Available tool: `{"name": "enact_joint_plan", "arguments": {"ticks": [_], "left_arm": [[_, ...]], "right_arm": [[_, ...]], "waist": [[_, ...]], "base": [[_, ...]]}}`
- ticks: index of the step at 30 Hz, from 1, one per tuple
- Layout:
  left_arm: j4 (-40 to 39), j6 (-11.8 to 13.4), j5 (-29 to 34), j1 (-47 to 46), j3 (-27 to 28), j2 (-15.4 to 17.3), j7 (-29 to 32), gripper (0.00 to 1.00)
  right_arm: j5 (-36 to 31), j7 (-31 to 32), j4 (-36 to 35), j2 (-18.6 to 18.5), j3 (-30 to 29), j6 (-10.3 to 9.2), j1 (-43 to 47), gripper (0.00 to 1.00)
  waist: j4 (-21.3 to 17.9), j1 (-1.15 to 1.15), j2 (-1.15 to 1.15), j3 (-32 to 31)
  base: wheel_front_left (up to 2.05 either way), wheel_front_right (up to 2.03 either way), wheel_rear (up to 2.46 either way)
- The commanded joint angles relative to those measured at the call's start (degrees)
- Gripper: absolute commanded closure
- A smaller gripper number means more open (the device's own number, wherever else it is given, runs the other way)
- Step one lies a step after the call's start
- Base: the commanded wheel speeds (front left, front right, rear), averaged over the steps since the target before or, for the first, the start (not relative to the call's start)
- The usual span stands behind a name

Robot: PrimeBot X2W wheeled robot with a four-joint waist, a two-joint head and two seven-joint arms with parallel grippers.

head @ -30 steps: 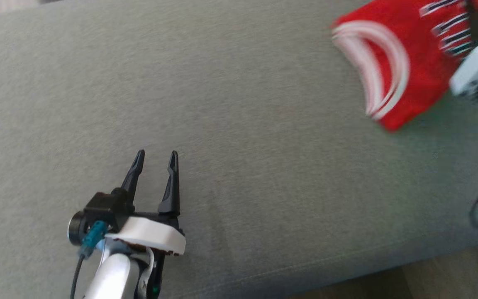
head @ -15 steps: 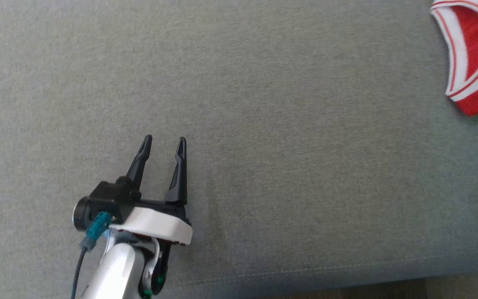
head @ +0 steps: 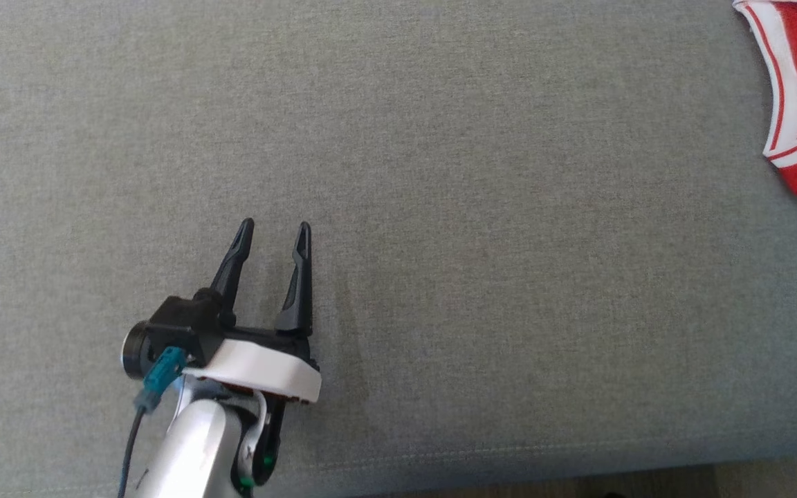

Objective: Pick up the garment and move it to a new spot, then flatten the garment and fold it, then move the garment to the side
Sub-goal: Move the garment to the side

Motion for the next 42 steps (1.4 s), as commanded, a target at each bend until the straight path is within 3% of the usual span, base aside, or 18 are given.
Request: {"name": "enact_joint_plan", "arguments": {"ticks": [1,10,21,31,37,42], "left_arm": [[-1.5,-0.2,0.4,-1.8,1.3,-0.3,-0.7,0.0],[-0.7,-0.1,0.3,-1.7,1.3,-0.3,-0.7,0.0],[-0.2,1.0,-2.5,-0.8,3.9,-0.3,-0.7,0.0],[0.9,4.7,-4.1,2.1,6.1,-0.3,-0.7,0.0],[1.3,4.9,-5.3,4.8,7.1,-0.3,-0.7,0.0],[2.8,3.8,-4.0,6.0,7.6,-0.3,-0.7,0.0]], "right_arm": [[-0.8,-0.8,-1.5,-0.7,-0.2,-0.04,-1.2,0.0],[-2.5,-4.4,-0.8,2.8,-1.4,-0.04,-0.7,0.0],[2.1,-10.7,-3.6,9.5,2.8,-0.04,4.1,0.0],[9.0,-18.4,-13.0,18.5,6.4,-0.04,15.8,0.0],[11.8,-21.1,-20.1,25.0,6.7,-0.04,25.4,0.0],[14.9,-23.1,-25.2,26.5,9.3,-0.04,33.7,0.0]], "waist": [[-0.1,0.0,0.0,-0.1],[-0.4,0.0,0.0,-2.8],[-0.2,0.0,0.0,-10.9],[0.8,0.0,0.0,-20.5],[1.1,0.0,0.0,-24.1],[1.9,0.0,0.0,-25.3]], "base": [[0.0,0.0,0.0],[0.0,0.0,0.0],[0.0,0.0,0.0],[0.0,0.0,0.0],[0.0,0.0,0.0],[0.0,0.0,0.0]]}}
